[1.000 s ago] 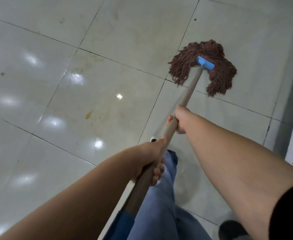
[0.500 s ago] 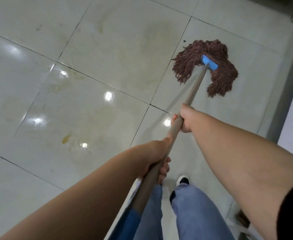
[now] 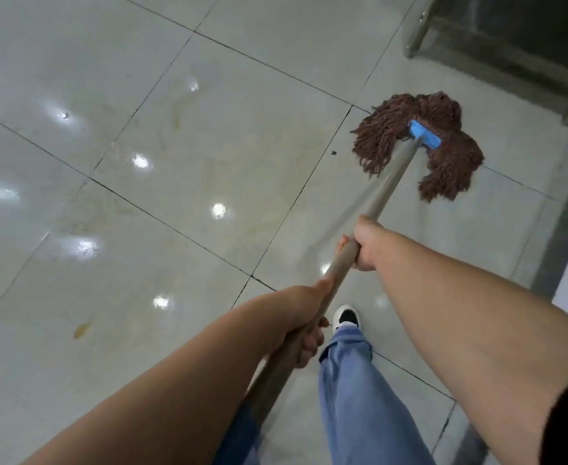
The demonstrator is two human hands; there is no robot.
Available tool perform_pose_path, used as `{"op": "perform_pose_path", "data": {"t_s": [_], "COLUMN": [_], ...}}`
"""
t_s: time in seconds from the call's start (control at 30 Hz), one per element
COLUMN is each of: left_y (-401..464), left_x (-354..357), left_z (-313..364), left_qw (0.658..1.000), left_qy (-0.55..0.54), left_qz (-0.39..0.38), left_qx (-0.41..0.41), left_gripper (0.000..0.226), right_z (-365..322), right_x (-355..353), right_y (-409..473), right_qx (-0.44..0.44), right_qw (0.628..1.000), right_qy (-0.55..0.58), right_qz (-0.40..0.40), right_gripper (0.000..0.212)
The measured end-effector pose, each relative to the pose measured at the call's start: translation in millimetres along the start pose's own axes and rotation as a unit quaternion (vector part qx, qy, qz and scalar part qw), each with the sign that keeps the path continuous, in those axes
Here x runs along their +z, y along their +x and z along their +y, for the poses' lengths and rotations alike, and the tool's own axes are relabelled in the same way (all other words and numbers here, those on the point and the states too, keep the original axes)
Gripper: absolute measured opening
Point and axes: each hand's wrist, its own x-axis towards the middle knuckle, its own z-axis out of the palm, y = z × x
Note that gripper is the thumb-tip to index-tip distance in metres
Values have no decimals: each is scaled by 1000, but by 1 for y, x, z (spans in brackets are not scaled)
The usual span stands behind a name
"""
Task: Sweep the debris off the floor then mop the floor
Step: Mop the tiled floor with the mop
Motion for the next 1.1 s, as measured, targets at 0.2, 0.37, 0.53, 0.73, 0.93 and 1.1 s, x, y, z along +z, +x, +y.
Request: {"op": "perform_pose_path", "data": {"t_s": [0.2, 0.37, 0.53, 0.73, 0.93, 1.1], "left_y": [10, 16, 26, 21, 5, -17], "left_x": [57, 71, 67, 29, -11, -68], "left_z": [116, 155, 131, 42, -121, -295], "left_qw": [1000, 999, 999, 999, 1000, 999], "left_qy": [-14, -21, -15, -28, -14, 3], "left_qz": [-10, -25, -19, -3, 18, 43], "left_qx": [15, 30, 45, 45, 19, -29], "left_gripper": [62, 64, 59, 58, 58, 60], "right_z": [-117, -158, -135, -51, 108, 282], "right_x": [-49, -62, -56, -20, 21, 75], "right_y": [20, 33, 39, 19, -23, -71], "right_qx": [-32, -39, -41, -42, -15, 12], "right_qw": [999, 999, 999, 998, 999, 1000], "right_qy": [-16, -25, -20, -43, -45, -13], "right_qz": [-3, 8, 9, 14, 16, 1], "right_gripper": [41, 41, 39, 37, 39, 42]}}
